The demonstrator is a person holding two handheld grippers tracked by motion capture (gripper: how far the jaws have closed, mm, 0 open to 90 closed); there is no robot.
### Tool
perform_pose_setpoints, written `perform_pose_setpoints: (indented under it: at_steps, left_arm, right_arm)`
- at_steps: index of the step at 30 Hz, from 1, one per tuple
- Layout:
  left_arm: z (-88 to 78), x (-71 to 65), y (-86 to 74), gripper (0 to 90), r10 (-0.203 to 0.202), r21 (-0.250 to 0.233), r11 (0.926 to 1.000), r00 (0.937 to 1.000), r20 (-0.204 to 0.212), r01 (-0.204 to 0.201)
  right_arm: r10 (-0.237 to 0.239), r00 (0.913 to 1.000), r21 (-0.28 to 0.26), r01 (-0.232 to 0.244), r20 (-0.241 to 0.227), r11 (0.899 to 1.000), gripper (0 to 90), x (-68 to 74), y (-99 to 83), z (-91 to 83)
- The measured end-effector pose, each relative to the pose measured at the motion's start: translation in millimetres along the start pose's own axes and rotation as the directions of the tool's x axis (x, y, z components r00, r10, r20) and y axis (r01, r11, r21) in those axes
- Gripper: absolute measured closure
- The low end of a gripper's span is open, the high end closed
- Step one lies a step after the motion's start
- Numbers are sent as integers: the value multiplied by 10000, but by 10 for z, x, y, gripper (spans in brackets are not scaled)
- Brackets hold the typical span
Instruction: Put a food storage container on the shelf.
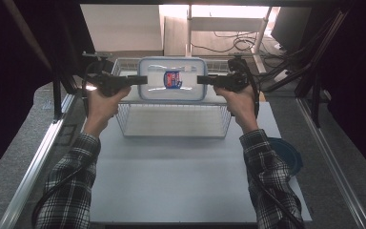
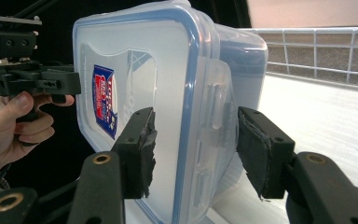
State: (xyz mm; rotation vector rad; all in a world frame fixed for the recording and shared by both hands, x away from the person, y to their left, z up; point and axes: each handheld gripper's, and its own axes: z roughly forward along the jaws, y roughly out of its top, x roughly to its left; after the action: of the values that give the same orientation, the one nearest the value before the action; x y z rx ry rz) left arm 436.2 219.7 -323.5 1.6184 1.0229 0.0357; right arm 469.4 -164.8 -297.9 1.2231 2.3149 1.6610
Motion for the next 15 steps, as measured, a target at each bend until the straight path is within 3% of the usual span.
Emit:
perform_pose_setpoints:
  at_steps: [4, 9, 12, 15]
  left_arm:
    - [12, -11, -2, 486, 176, 38, 9998, 9995, -263, -175]
    - [103, -39, -46, 485, 593, 701, 9961, 9940, -922, -529]
    - [115, 4, -56, 480, 288, 550, 9982, 9970, -724, -249]
    - [106, -2, -47, 490, 328, 643, 9975, 9966, -755, -280]
  right_arm:
    - [-137, 9998, 29, 136, 125, 9999, 459, 6, 9, 18]
    - [-280, 9984, 267, 268, 481, 9993, 400, 21, 10, 52]
    - [-94, 9984, 334, 75, 556, 9994, 383, -6, 7, 72]
    - [-65, 9982, 376, 42, 603, 9993, 380, -9, 23, 77]
